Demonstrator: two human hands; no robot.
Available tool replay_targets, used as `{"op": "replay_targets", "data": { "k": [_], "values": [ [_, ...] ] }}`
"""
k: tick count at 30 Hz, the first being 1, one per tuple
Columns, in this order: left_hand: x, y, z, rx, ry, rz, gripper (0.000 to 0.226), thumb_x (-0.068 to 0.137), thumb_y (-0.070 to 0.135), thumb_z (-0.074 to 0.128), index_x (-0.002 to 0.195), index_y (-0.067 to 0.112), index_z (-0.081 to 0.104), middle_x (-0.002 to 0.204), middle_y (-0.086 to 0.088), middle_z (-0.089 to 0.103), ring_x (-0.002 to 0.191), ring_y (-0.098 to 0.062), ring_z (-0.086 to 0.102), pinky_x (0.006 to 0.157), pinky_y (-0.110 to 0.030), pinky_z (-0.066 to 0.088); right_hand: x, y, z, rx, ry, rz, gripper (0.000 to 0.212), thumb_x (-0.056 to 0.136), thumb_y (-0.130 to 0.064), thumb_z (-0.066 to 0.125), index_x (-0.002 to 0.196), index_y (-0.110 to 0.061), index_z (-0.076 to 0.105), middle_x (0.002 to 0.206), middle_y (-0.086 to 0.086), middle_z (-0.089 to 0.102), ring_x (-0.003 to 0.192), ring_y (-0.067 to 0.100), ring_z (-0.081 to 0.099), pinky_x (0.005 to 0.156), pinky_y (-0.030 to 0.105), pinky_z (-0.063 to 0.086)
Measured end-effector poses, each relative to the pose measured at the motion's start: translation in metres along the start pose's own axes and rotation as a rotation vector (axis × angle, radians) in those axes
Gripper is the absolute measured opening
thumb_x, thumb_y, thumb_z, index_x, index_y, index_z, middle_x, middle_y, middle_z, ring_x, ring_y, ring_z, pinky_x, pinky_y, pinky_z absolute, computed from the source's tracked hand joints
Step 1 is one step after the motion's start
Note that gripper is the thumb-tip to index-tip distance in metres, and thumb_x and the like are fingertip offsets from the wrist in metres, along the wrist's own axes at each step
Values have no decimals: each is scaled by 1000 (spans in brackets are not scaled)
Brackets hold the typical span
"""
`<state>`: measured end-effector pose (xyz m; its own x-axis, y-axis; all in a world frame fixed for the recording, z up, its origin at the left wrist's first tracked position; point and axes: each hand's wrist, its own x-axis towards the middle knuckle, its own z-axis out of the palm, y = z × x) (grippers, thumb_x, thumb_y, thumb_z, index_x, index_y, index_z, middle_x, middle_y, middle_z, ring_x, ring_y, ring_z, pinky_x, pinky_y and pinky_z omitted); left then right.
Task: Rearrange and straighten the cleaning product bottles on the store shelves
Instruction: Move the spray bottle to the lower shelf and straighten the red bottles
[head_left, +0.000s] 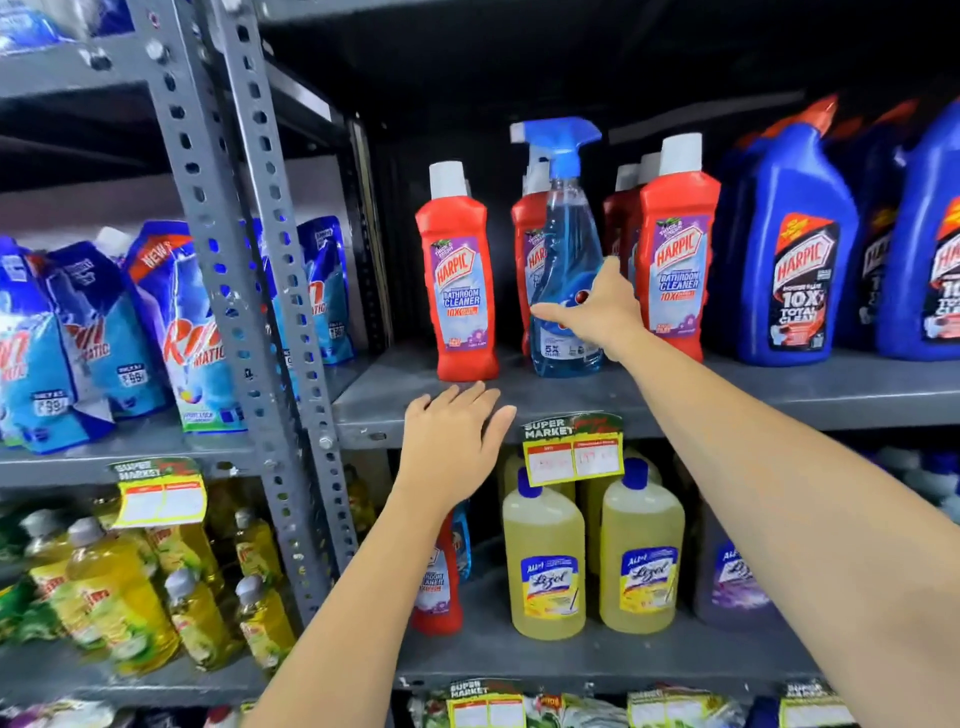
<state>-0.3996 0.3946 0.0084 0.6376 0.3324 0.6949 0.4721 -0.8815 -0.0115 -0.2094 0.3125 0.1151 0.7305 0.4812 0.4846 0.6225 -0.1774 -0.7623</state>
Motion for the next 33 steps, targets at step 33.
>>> {"op": "replay_targets", "data": {
  "k": [33],
  "values": [
    [-206,-26,127,-155,-358,3,60,100,48,30,150,15,30,161,-8,15,148,-28,12,113,-58,24,-285,174,46,205,-167,237,68,58,-24,94,102,-38,44,103,-11,65,93,-2,64,86,26,53]
  ]
}}
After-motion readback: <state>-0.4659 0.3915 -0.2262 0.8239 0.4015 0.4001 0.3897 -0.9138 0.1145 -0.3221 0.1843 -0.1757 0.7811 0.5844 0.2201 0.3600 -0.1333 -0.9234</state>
